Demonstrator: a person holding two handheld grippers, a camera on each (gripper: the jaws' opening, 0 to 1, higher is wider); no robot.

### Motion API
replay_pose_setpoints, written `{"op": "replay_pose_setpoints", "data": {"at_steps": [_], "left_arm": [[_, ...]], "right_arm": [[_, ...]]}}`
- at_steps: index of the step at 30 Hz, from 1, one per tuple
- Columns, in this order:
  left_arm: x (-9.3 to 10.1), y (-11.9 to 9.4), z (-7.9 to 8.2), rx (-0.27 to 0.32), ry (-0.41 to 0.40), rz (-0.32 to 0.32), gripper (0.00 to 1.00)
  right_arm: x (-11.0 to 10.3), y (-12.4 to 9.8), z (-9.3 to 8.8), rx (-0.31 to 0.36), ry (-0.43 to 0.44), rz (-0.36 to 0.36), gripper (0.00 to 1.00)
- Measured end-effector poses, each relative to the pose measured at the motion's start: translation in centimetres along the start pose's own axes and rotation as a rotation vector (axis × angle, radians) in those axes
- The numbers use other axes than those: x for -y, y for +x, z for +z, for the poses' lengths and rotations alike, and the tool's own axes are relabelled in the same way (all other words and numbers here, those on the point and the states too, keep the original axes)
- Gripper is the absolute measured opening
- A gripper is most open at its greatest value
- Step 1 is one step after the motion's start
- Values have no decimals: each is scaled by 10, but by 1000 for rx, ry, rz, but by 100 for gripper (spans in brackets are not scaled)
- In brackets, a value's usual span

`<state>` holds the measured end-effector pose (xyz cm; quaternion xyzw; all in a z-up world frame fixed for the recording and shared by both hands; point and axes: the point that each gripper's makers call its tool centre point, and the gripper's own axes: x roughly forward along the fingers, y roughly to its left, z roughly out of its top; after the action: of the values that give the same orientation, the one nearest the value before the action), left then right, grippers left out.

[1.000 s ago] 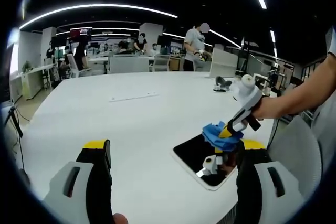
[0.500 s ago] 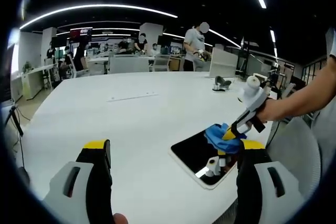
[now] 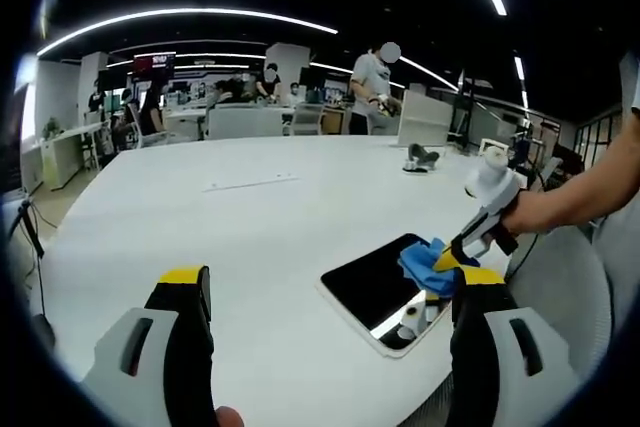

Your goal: Wipe the mirror surface with the cleaning cloth until all visible marks leave the cleaned area.

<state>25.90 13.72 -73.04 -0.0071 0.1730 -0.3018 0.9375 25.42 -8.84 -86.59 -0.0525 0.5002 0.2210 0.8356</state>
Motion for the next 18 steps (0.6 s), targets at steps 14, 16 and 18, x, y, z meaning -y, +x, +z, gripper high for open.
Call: {"op": "replay_pose_setpoints", "data": {"at_steps": [14, 16, 18], "left_arm": [[-6, -8, -9, -21, 0, 19, 99], [-6, -9, -12, -25, 0, 23, 99], [-8, -10, -19, -36, 0, 27, 99]], "right_arm": [[-6, -9, -16, -2, 8, 17, 0], [-7, -10, -18, -2, 12, 21, 0], [-8, -11, -20, 1, 14, 23, 0]]}}
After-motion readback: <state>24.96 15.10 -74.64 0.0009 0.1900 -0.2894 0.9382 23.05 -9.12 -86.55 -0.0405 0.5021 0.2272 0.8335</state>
